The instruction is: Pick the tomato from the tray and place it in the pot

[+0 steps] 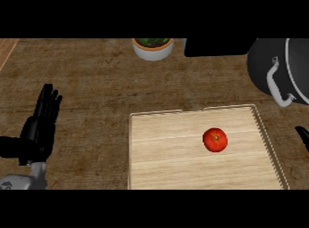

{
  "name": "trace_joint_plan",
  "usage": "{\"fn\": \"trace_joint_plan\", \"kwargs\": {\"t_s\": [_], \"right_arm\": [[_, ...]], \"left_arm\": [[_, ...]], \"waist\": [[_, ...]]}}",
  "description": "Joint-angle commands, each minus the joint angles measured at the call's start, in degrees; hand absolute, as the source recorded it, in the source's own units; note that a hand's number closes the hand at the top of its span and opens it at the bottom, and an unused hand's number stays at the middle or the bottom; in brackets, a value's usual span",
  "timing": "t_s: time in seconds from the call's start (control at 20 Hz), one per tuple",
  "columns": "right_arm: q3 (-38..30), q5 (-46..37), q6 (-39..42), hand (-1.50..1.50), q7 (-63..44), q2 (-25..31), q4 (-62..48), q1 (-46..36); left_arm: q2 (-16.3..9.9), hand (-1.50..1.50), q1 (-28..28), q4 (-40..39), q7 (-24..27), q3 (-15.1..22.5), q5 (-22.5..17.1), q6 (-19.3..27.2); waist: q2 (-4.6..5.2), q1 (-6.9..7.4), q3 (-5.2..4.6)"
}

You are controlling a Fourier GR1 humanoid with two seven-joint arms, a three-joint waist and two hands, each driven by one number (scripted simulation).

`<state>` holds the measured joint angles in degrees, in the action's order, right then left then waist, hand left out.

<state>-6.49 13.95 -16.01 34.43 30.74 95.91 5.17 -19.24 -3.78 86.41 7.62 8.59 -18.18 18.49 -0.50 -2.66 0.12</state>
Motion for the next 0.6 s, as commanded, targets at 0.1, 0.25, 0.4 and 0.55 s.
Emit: {"fn": "trace_joint_plan", "kwargs": {"t_s": [0.1, 0.25, 0.4, 0.55], "right_arm": [[2.96, -3.71, 1.36, -1.5, 20.85, -8.01, 10.73, 15.3], [5.22, -7.78, -0.02, -1.5, 20.55, -9.23, 16.52, 19.7], [4.81, -13.93, -1.54, -1.5, 14.32, -5.87, 18.08, 25.48], [5.1, -21.49, -2.53, -1.5, 5.71, -0.13, 21.68, 29.79]], "left_arm": [[3.53, 0.0, 2.0, 2.69, 2.04, 4.14, 3.63, 2.13], [5.91, 0.0, 4.17, 1.52, 5.93, 6.11, 5.42, 1.28], [5.89, 0.0, 1.21, 2.92, 1.05, 5.34, 5.73, 3.04], [4.16, 0.0, 2.57, 5.87, 0.35, 5.39, 5.3, 1.87]], "waist": [[-0.02, 0.48, -0.07], [0.29, 1.61, -0.16], [0.36, 1.69, -0.18], [0.24, 1.89, -0.29]]}}
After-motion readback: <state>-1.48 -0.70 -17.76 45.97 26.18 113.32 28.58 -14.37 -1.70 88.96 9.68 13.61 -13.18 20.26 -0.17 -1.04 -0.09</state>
